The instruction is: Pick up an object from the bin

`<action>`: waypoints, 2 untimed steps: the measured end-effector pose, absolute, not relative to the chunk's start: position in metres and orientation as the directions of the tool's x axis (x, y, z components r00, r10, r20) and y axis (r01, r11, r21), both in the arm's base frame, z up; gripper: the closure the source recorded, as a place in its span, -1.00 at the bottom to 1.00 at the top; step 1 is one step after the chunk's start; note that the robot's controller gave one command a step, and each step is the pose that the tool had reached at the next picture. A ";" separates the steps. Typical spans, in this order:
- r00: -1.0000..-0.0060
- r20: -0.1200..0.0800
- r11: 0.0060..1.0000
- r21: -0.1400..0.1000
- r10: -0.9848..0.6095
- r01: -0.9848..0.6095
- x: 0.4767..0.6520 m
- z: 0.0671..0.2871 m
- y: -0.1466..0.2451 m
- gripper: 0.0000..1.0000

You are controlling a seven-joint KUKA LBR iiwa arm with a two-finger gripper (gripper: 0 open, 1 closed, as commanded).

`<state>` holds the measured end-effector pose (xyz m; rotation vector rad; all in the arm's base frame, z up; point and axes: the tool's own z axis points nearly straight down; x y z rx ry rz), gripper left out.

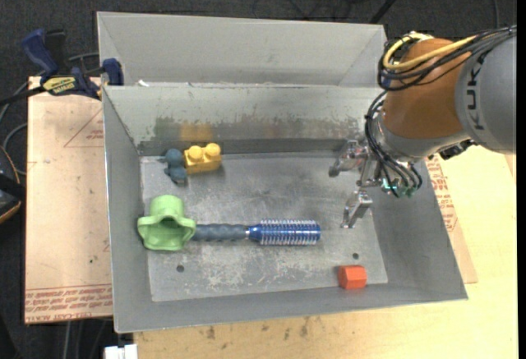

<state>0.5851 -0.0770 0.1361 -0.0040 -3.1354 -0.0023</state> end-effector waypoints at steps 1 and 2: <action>-1.000 -0.008 1.000 -0.002 -0.021 -0.021 0.582 0.074 -0.019 -1.00; -0.974 -0.021 0.974 -0.004 -0.224 -0.224 0.533 0.076 0.021 -1.00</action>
Offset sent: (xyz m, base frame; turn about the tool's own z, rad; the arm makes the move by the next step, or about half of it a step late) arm -0.0068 0.0580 -0.0661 -0.0196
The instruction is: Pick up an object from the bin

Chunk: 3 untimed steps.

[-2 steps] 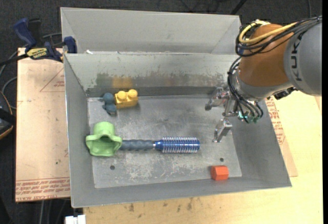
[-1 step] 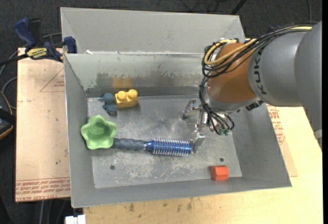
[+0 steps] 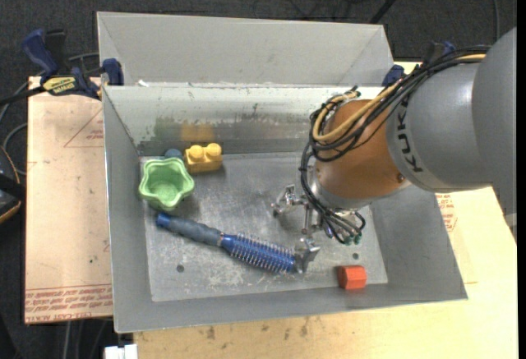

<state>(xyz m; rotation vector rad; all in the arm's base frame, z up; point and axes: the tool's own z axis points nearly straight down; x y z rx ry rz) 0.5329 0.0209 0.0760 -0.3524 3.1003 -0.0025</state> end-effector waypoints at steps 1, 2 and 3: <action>-0.951 -0.028 0.952 -0.004 -0.306 -0.307 0.488 0.078 0.089 -1.00; -0.896 -0.029 0.896 -0.010 -0.443 -0.443 0.489 0.077 0.143 -1.00; -0.952 -0.006 0.952 0.000 -0.306 -0.306 0.505 0.074 0.185 -1.00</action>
Offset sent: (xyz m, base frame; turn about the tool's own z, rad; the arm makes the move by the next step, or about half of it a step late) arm -0.0515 0.0642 -0.0037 -0.0798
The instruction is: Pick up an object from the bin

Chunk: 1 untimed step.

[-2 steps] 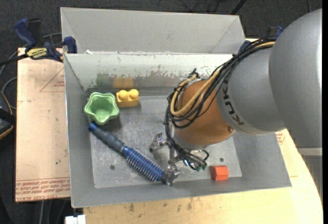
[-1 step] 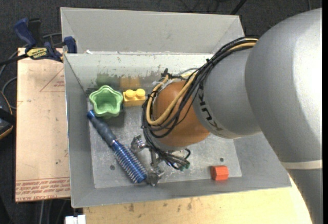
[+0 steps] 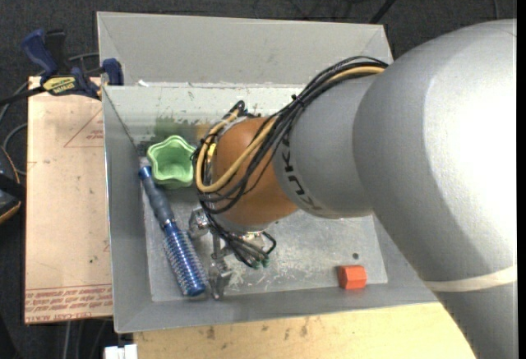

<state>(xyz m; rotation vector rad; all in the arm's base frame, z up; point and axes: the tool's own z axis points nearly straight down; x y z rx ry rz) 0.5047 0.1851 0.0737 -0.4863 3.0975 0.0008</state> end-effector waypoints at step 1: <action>-0.984 -0.001 0.984 -0.003 -0.177 -0.177 0.490 0.102 0.238 -1.00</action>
Offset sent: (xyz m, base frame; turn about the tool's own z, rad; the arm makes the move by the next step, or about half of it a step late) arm -0.0157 0.0538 0.0278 0.1328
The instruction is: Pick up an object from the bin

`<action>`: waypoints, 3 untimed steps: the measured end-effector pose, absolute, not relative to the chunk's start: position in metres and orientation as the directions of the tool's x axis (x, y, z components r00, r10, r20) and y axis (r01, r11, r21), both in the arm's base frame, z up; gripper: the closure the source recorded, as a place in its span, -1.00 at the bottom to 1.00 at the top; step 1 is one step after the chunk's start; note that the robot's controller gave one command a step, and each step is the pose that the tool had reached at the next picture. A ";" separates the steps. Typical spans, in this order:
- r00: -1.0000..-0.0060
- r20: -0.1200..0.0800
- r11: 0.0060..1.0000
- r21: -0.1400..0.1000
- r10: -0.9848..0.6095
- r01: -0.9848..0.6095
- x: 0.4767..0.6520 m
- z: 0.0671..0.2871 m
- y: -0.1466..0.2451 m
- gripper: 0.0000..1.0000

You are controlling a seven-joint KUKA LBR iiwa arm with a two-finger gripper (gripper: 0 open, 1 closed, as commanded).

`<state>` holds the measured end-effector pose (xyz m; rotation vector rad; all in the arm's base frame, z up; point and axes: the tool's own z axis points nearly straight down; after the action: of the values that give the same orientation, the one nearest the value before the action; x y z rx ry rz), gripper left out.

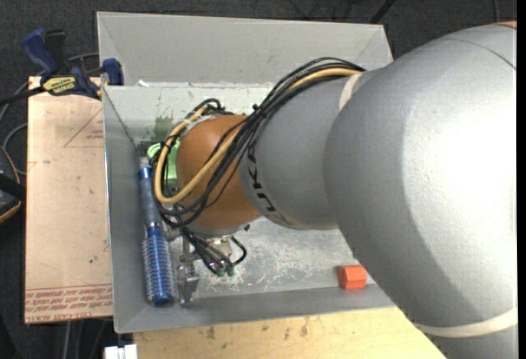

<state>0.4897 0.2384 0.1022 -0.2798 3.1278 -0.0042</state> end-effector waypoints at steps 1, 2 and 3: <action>-0.991 -0.008 0.991 -0.003 -0.136 -0.136 0.534 0.169 0.101 -1.00; -0.994 -0.011 0.994 0.002 -0.106 -0.106 0.594 0.192 0.127 -1.00; -0.942 -0.006 0.942 -0.004 -0.335 -0.335 0.627 0.075 0.184 -1.00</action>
Offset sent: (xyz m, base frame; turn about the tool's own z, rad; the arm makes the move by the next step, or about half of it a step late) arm 0.0417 -0.1315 0.0650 0.0312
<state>0.6274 0.1839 0.0751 -0.5333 3.0895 -0.0041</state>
